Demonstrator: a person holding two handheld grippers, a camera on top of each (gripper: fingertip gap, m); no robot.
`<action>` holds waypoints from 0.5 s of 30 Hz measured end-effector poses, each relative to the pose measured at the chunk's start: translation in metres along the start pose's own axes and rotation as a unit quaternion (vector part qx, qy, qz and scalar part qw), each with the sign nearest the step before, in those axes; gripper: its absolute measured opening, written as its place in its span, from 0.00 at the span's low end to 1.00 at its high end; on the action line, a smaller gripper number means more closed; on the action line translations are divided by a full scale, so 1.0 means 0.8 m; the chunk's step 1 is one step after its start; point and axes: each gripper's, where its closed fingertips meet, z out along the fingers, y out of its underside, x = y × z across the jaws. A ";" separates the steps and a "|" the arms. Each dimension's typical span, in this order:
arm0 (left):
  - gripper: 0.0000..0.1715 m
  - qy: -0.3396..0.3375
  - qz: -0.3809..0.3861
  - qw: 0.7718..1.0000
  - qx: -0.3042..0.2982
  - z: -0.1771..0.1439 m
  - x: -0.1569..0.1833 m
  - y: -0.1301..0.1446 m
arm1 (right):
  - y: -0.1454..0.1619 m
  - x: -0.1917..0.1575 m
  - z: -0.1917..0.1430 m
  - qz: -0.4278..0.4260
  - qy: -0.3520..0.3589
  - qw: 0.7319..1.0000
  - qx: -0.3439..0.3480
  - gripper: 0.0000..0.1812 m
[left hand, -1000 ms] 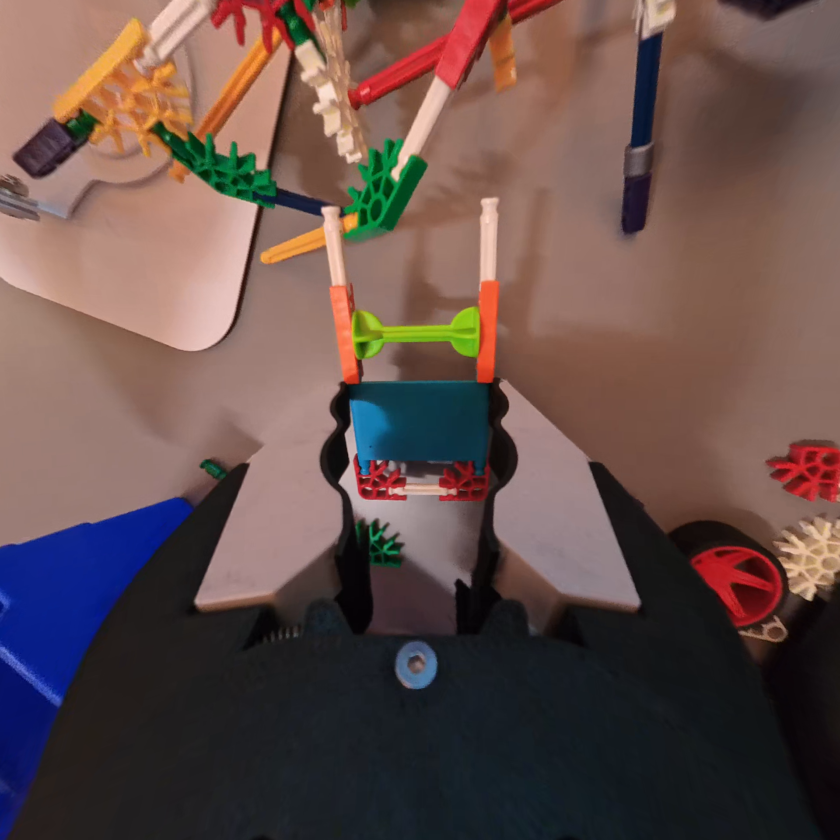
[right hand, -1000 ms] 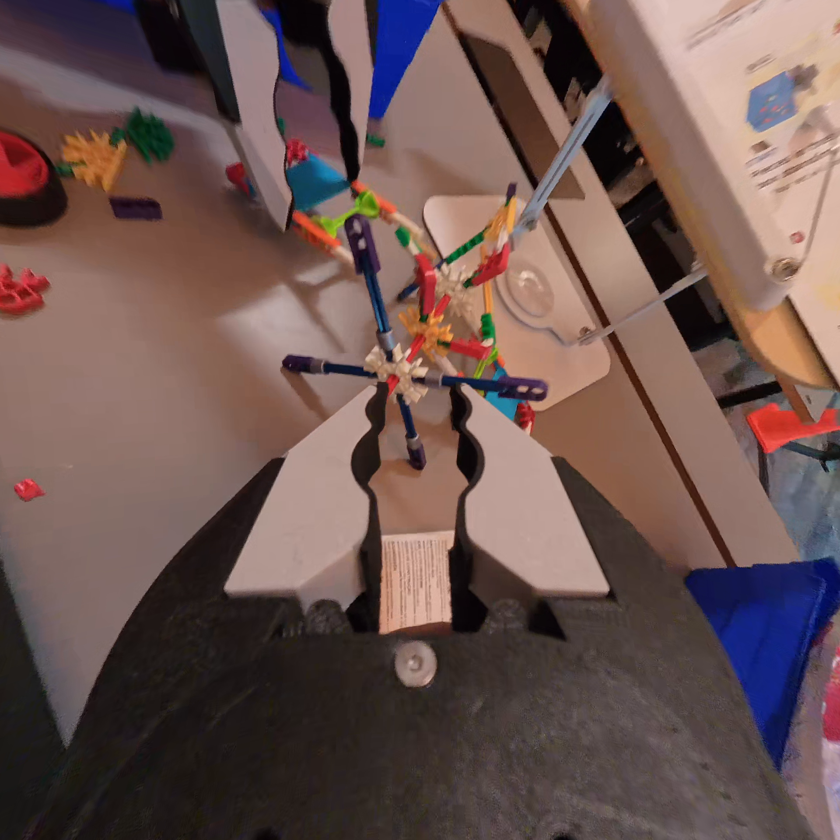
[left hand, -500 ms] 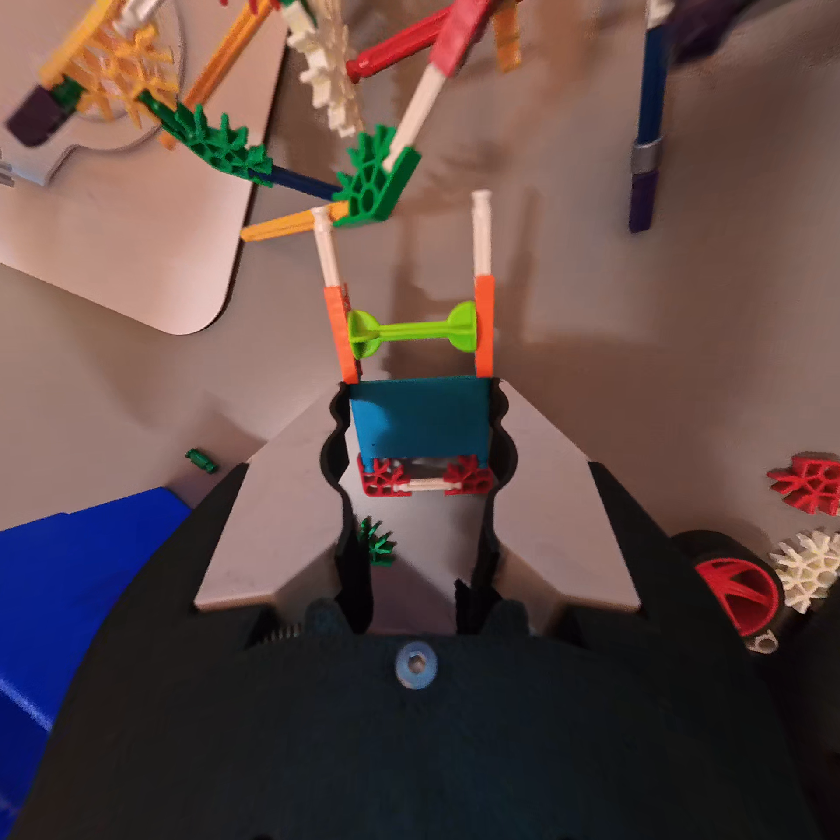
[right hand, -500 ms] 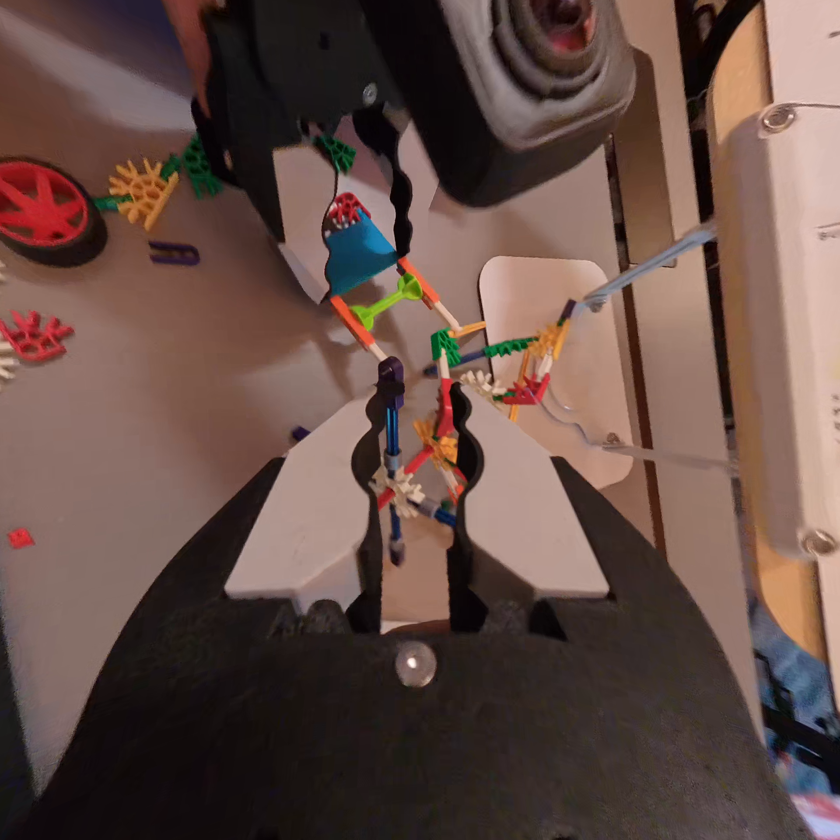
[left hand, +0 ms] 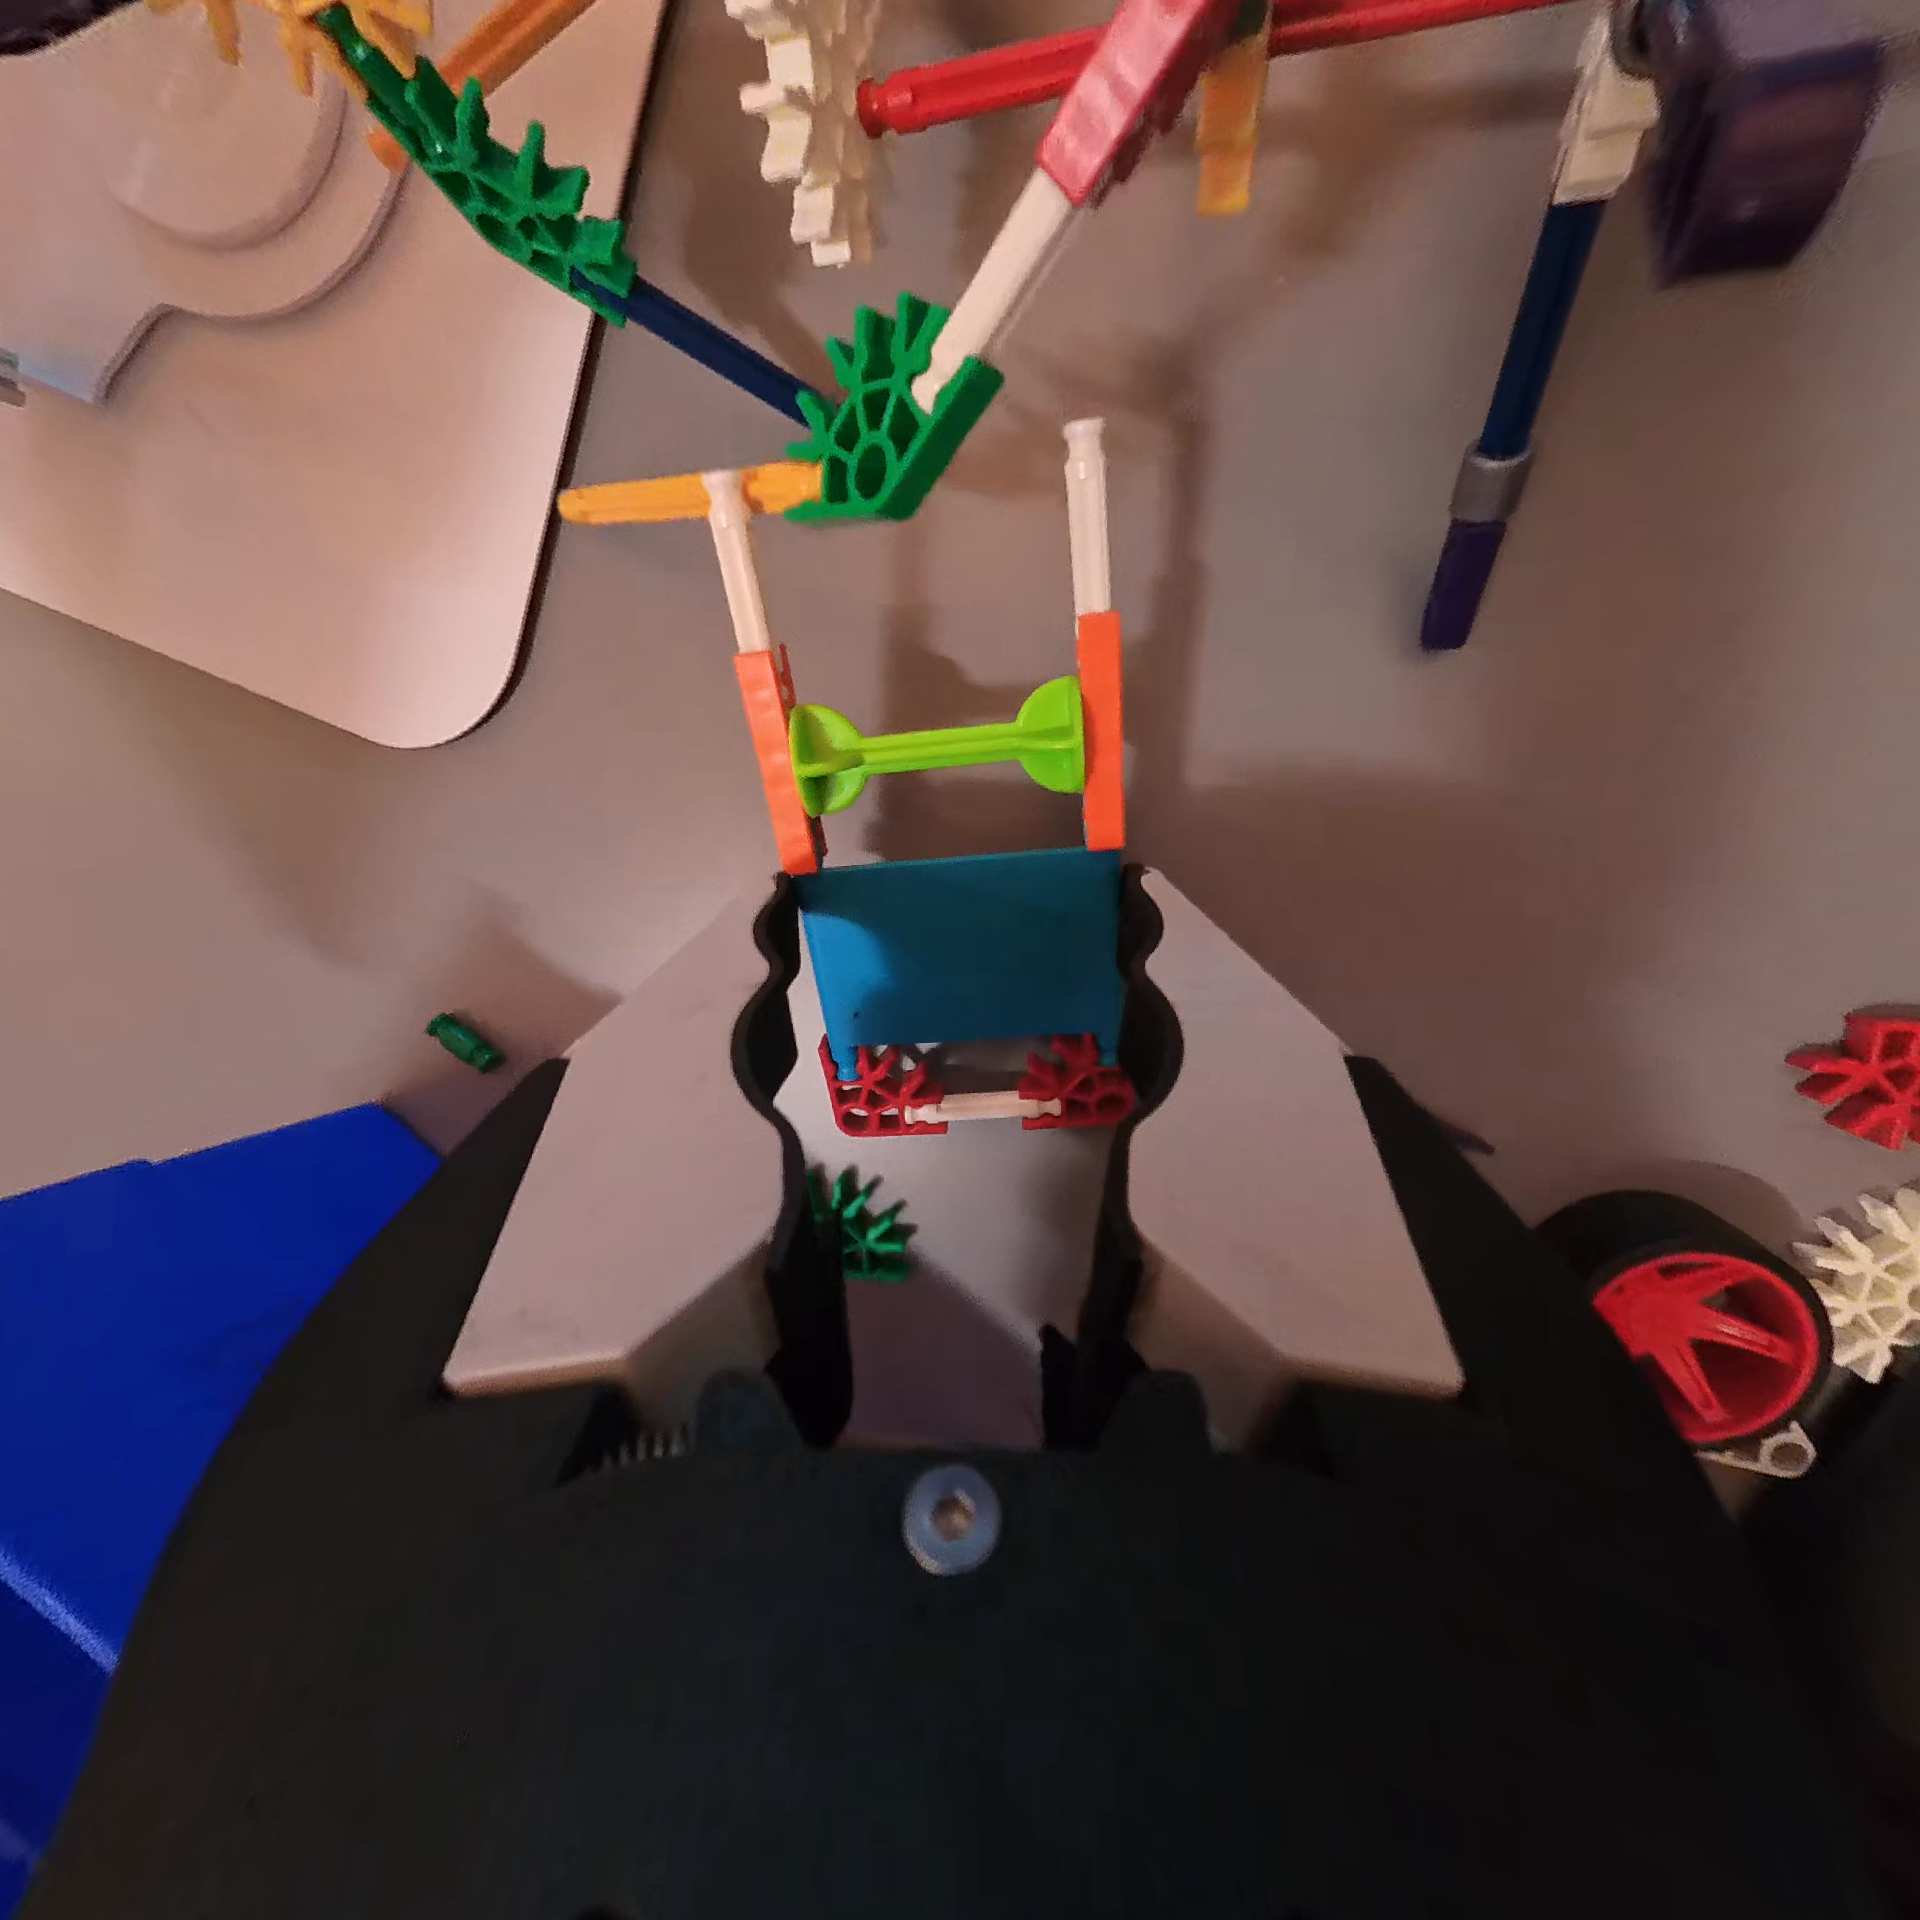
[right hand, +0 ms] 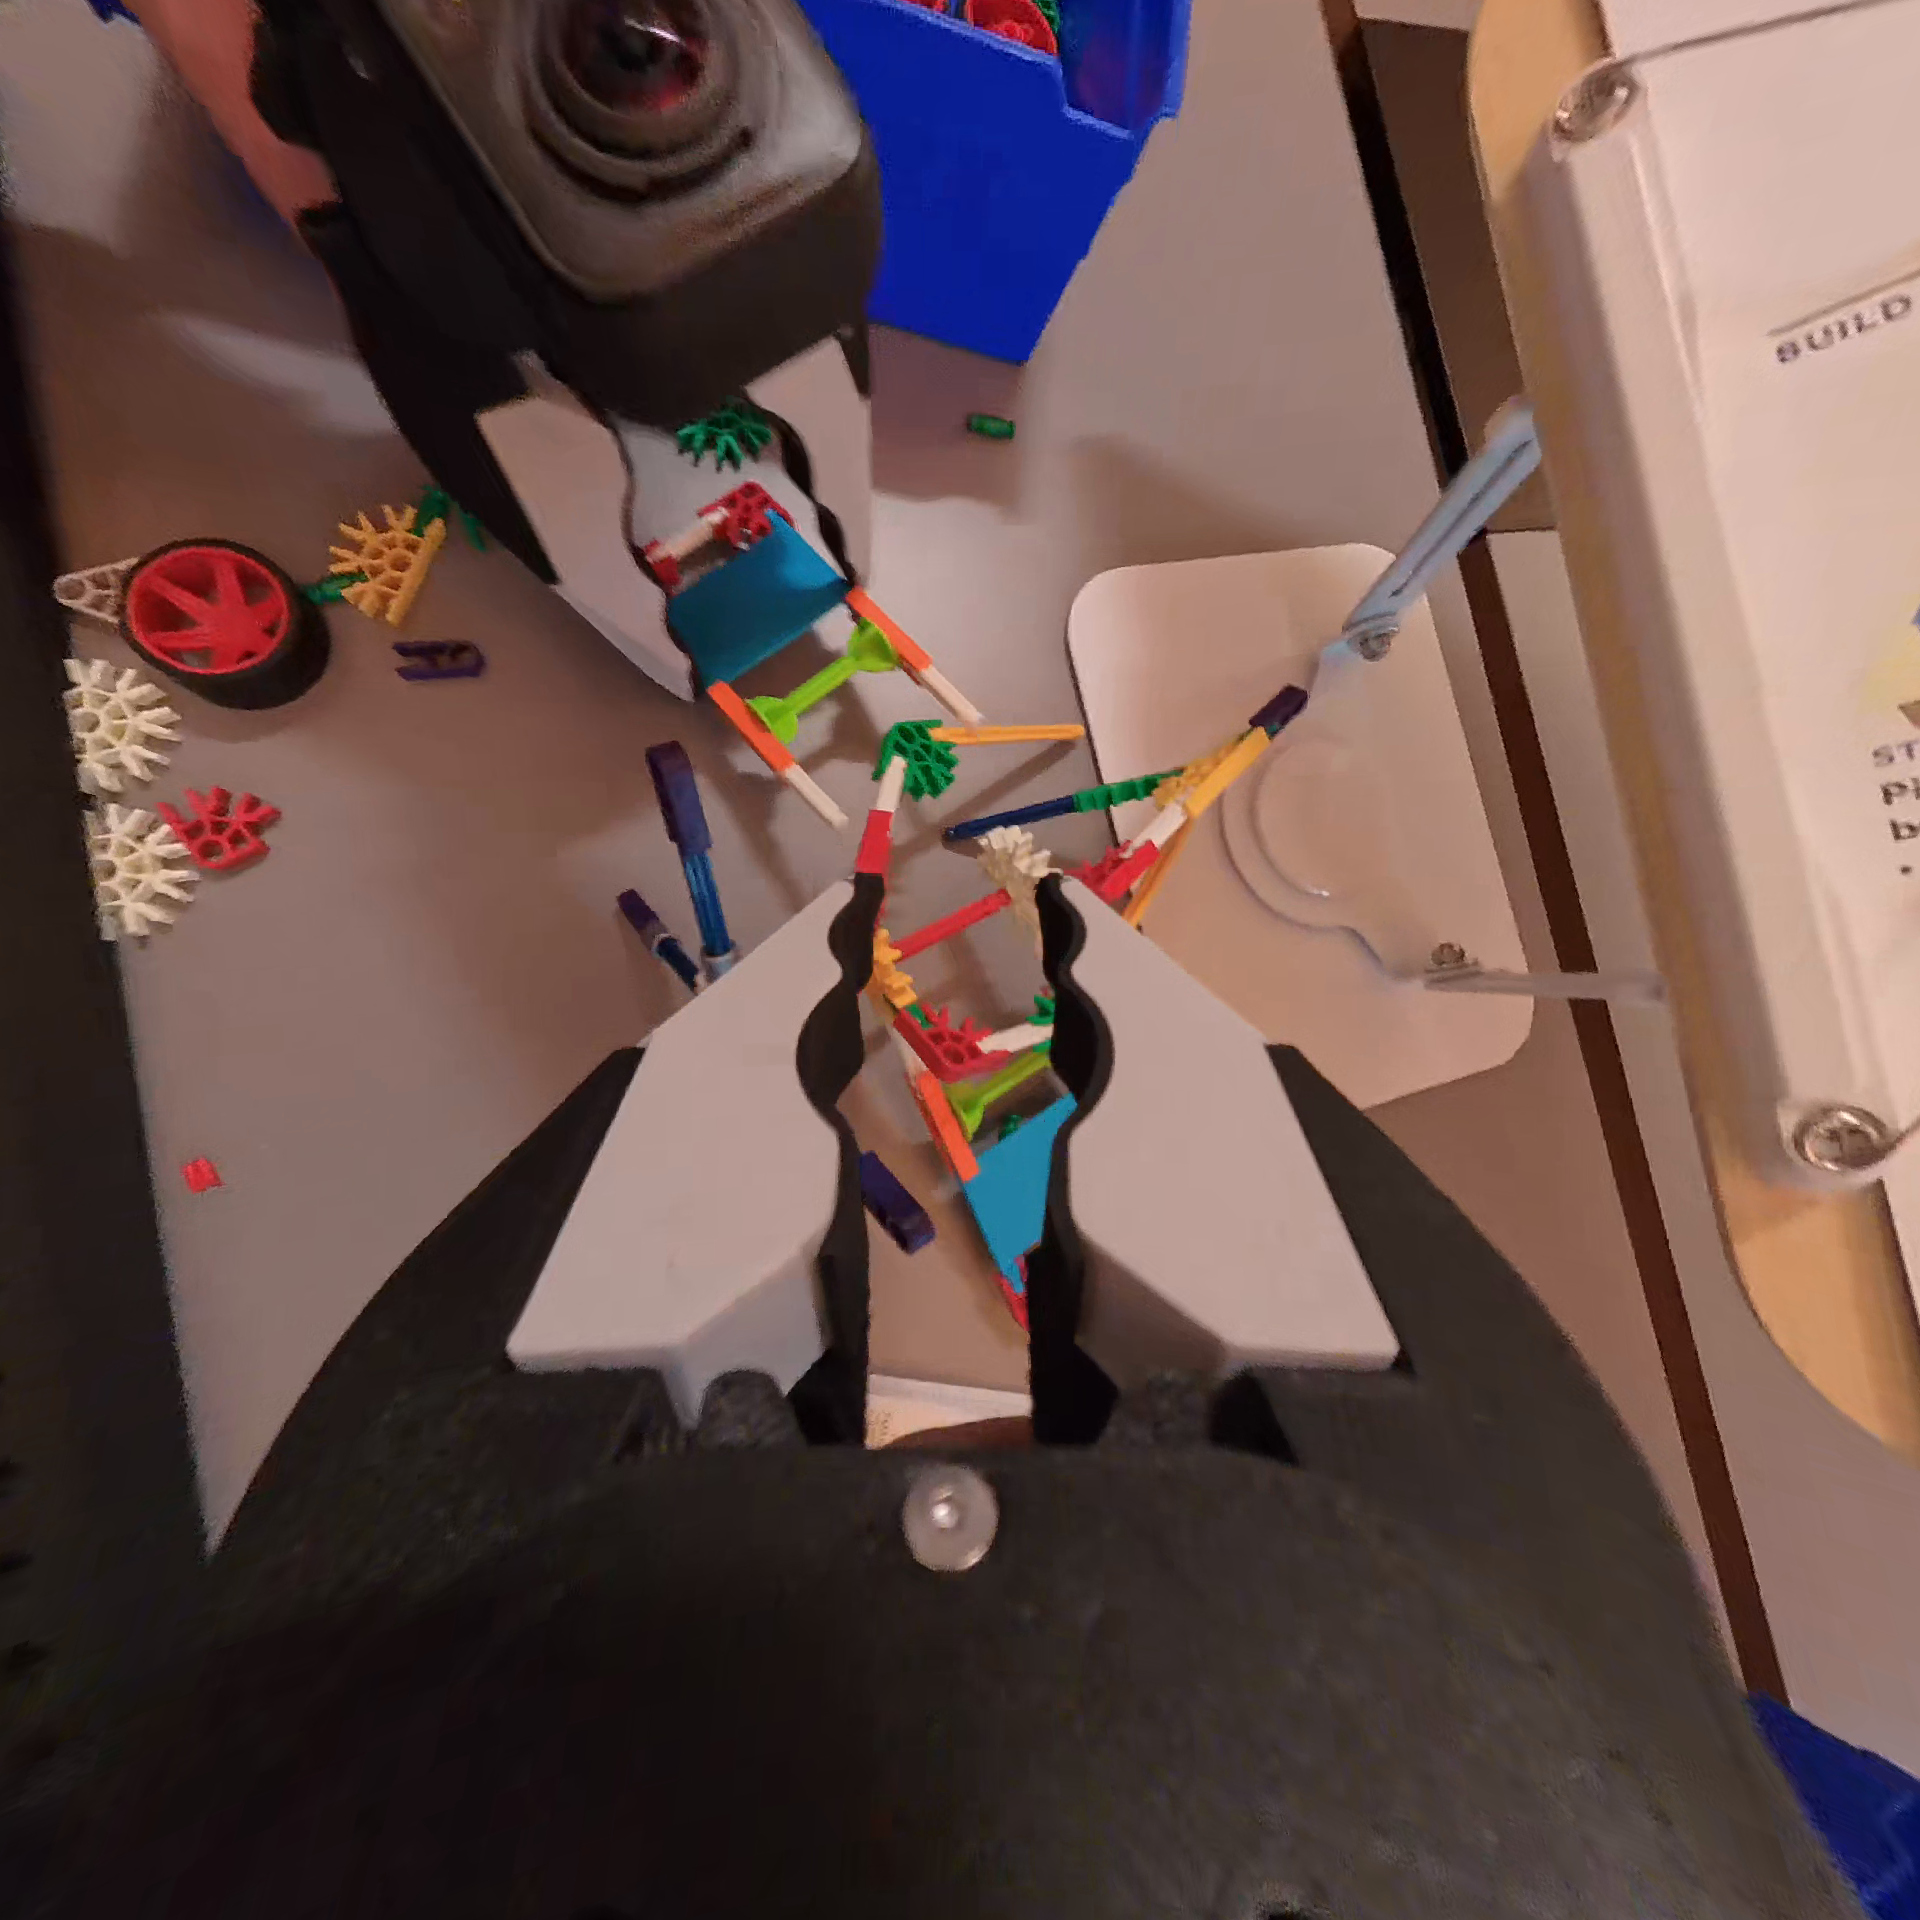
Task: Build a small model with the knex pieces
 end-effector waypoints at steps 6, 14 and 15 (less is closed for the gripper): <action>0.34 0.002 0.015 0.999 -0.031 0.001 0.010 0.015 | 0.008 0.006 0.017 -0.001 -0.007 1.000 -0.012 0.14; 0.34 -0.023 0.021 0.999 0.014 0.002 0.000 -0.019 | 0.021 -0.017 0.058 -0.014 -0.062 0.996 -0.067 0.14; 0.34 -0.029 0.025 0.999 0.017 0.001 -0.001 -0.021 | 0.022 -0.019 0.060 -0.015 -0.067 0.995 -0.069 0.14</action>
